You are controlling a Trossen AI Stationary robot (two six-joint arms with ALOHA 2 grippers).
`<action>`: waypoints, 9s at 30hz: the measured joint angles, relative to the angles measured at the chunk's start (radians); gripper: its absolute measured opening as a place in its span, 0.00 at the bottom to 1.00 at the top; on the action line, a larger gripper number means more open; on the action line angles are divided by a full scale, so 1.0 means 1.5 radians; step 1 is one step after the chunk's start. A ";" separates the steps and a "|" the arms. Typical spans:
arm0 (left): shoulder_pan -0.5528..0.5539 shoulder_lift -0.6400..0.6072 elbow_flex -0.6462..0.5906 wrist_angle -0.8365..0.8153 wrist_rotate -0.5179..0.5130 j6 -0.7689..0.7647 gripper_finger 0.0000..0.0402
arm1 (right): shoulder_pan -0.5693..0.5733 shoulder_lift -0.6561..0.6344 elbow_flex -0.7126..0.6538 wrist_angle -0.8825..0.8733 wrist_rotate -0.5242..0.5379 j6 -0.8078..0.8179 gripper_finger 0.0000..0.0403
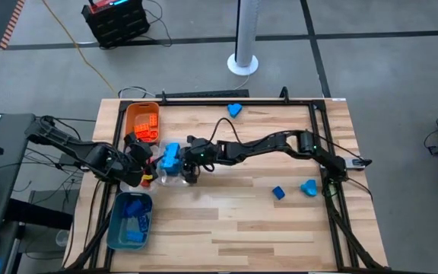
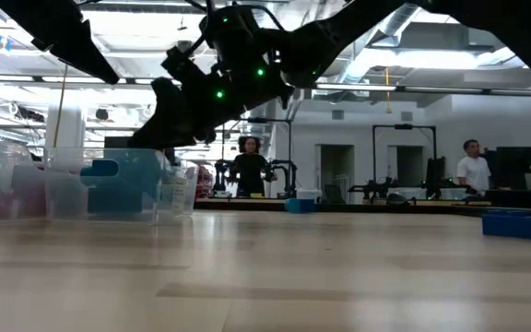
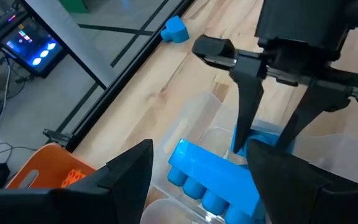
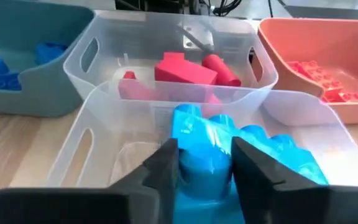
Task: Sort blocks
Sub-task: Put the light blue game piece into the right transparent bin, then put the blue game piece into the right blue bin
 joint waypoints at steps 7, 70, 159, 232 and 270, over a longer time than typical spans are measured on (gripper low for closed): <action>0.000 0.000 0.000 0.001 0.000 0.004 0.63 | -0.006 -0.034 0.000 -0.048 -0.005 -0.006 0.58; 0.004 0.035 0.000 0.001 -0.011 0.016 0.63 | -0.417 -0.103 -0.002 -0.448 0.034 -0.124 0.66; 0.004 0.035 -0.031 -0.040 0.121 -0.079 0.63 | -0.319 -0.184 -0.143 -0.908 0.069 0.066 0.66; 0.005 0.035 -0.030 0.003 0.080 -0.045 0.63 | 0.018 -0.070 -0.021 -0.088 -0.077 0.028 0.65; 0.005 0.035 -0.030 0.007 0.082 -0.063 0.63 | 0.286 -0.519 -0.543 -0.716 0.160 0.931 0.67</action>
